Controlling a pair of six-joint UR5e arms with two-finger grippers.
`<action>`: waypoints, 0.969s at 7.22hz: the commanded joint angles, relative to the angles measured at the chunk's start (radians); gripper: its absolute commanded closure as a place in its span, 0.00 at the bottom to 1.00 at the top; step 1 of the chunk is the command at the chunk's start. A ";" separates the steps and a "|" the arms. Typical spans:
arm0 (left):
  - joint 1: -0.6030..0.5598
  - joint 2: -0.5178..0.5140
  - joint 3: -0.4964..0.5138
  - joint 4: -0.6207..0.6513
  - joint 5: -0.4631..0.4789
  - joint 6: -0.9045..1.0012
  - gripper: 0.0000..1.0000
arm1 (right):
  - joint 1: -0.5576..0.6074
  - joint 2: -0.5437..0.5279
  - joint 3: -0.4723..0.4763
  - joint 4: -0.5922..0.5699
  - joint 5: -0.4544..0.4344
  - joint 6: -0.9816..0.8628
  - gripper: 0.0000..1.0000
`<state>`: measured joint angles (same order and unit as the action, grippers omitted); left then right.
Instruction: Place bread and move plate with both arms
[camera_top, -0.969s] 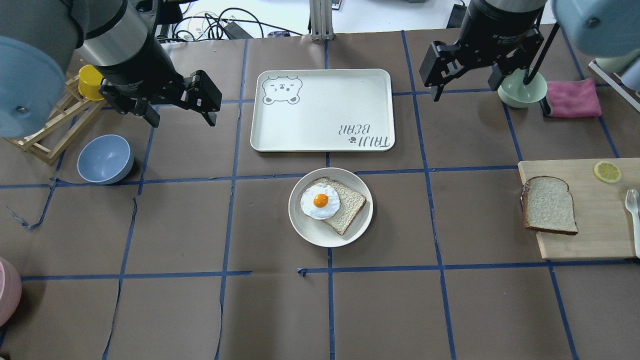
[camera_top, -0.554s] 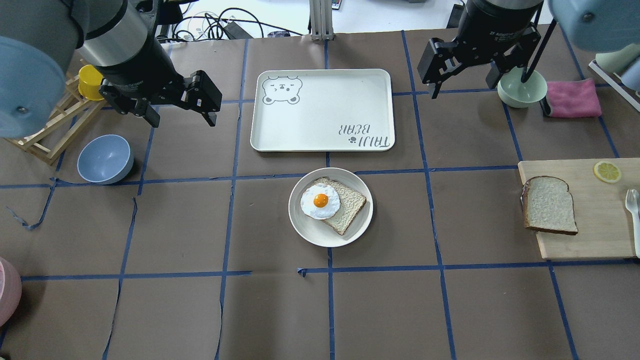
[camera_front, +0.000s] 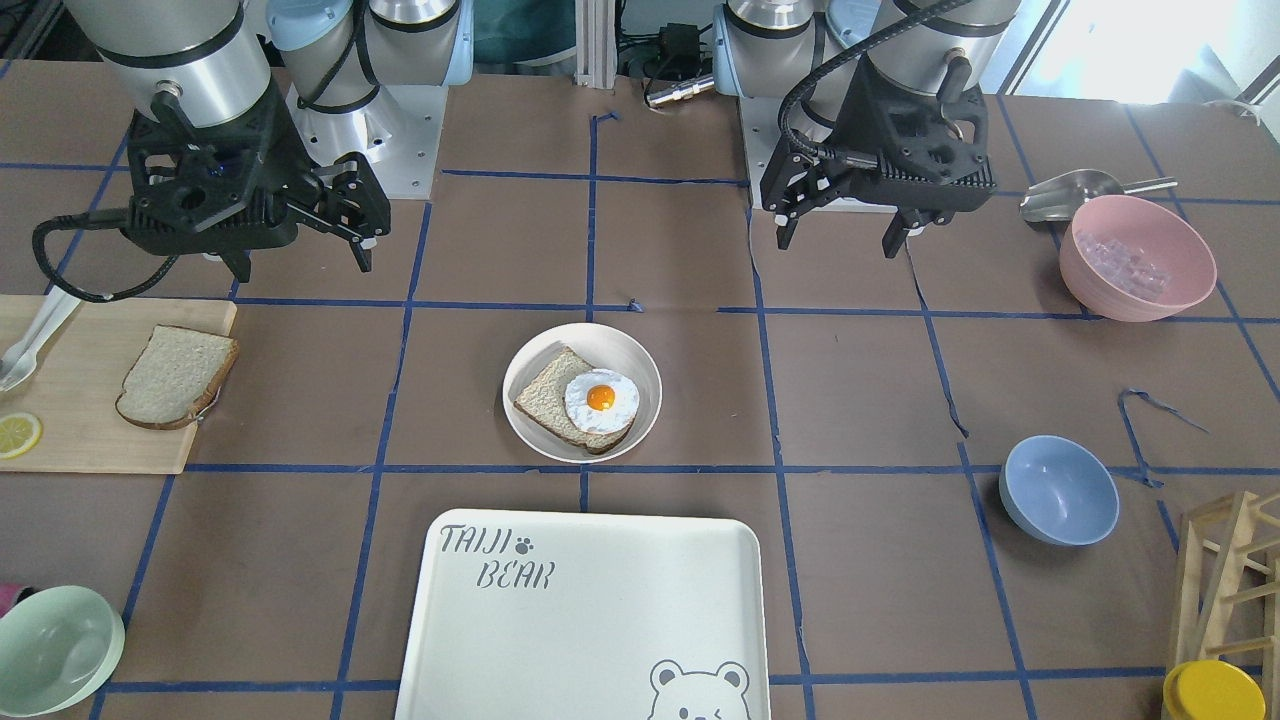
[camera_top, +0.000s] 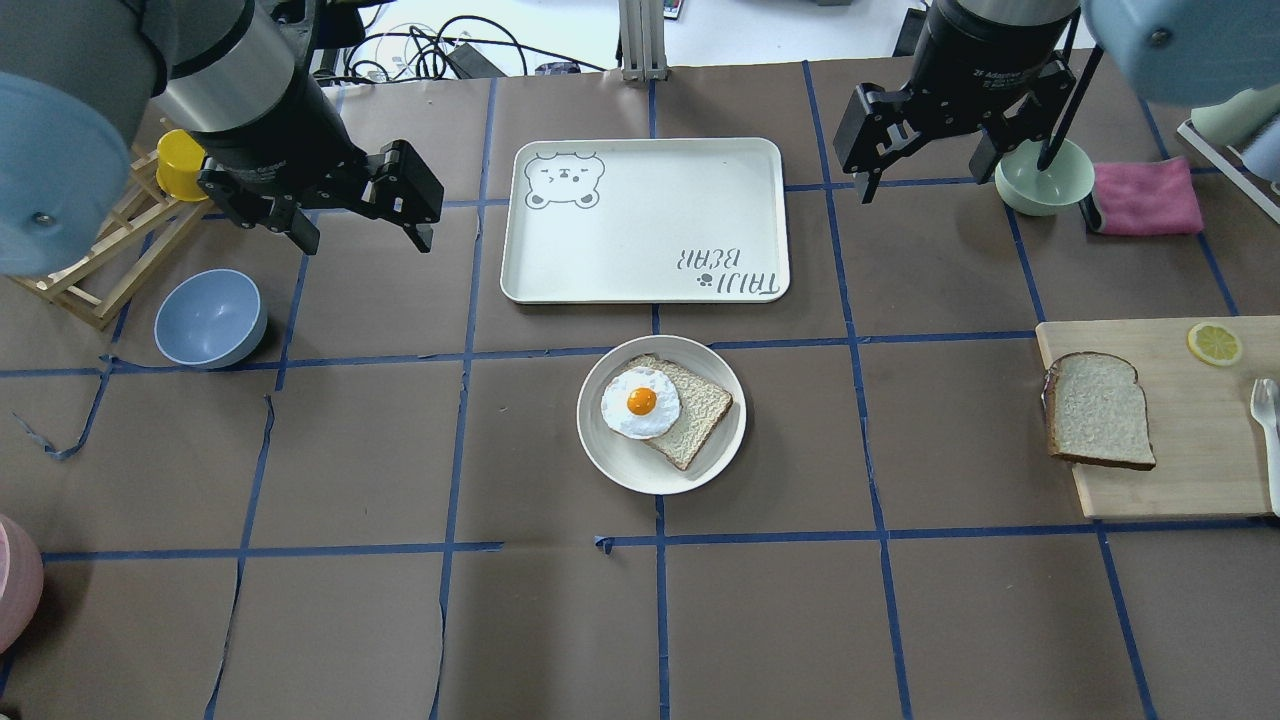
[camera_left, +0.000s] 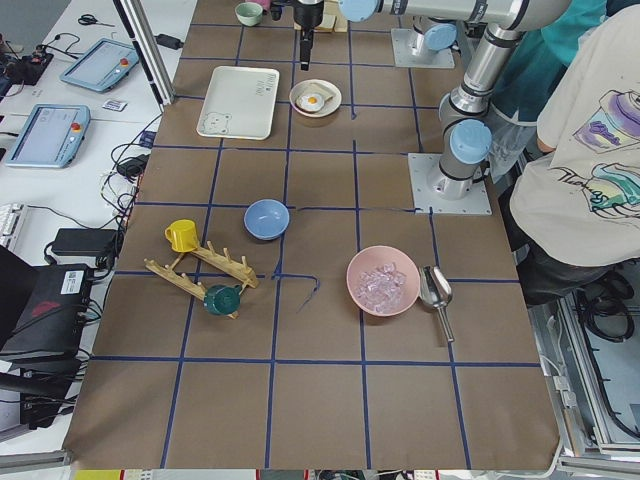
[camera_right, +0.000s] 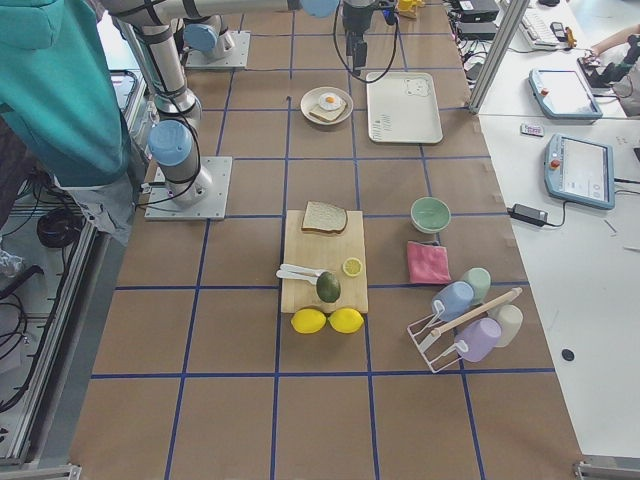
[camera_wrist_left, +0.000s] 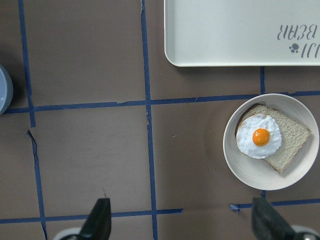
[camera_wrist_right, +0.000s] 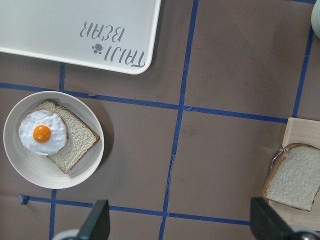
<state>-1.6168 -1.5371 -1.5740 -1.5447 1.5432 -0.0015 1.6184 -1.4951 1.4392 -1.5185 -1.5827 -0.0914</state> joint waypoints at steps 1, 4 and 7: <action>0.000 0.000 -0.001 0.000 0.000 0.000 0.00 | 0.000 -0.001 0.001 0.001 0.000 -0.001 0.00; 0.000 0.000 0.000 0.000 0.000 0.000 0.00 | 0.000 -0.002 0.003 -0.006 -0.003 0.001 0.00; 0.000 0.000 -0.001 0.000 0.002 0.000 0.00 | 0.000 -0.002 0.003 -0.006 -0.003 -0.001 0.00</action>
<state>-1.6168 -1.5371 -1.5748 -1.5447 1.5435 -0.0015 1.6184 -1.4969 1.4419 -1.5236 -1.5858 -0.0915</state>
